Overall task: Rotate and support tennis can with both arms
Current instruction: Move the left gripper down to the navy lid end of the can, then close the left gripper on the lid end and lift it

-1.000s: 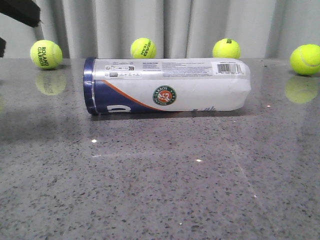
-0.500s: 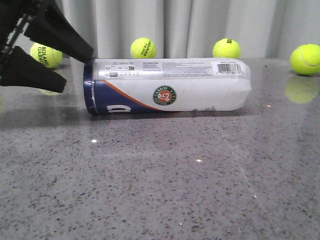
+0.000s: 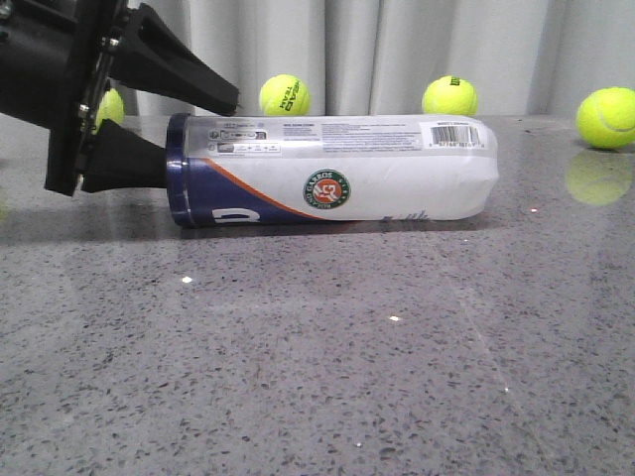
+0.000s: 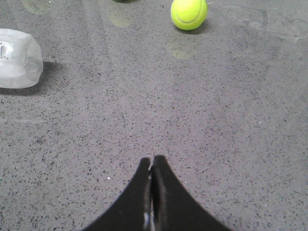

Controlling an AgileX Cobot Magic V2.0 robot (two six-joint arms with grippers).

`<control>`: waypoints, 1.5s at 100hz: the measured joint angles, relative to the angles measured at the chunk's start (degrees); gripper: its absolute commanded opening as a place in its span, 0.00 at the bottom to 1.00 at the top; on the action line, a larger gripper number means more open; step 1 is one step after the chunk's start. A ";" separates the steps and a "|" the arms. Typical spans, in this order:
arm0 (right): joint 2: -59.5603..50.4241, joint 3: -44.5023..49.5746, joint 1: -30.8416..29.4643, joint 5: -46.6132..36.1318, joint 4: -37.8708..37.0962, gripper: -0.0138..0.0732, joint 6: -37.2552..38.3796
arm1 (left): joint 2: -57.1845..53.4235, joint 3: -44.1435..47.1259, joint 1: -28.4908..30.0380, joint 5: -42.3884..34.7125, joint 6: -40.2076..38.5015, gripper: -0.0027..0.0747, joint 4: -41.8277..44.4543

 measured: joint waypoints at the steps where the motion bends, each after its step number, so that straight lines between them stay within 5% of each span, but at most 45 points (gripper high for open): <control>1: 0.00 0.00 0.00 0.00 0.00 0.08 0.00 | 0.09 0.00 -0.10 -0.01 0.18 0.67 -0.25; 30: 0.00 0.00 0.00 0.00 -0.04 0.08 0.08 | 2.44 0.00 -1.67 2.07 3.05 0.61 -4.37; 72: 0.00 0.00 0.00 0.00 -0.04 0.08 0.12 | 2.44 -0.13 -1.67 3.69 4.03 0.01 -6.24; 125: 0.00 0.00 0.00 0.00 -0.04 0.08 0.12 | 2.12 -2.20 -1.67 6.88 5.69 0.01 -7.02; 150: 0.00 0.00 0.00 0.00 -0.04 0.08 0.12 | -2.84 -11.15 -1.67 6.00 1.31 0.01 2.18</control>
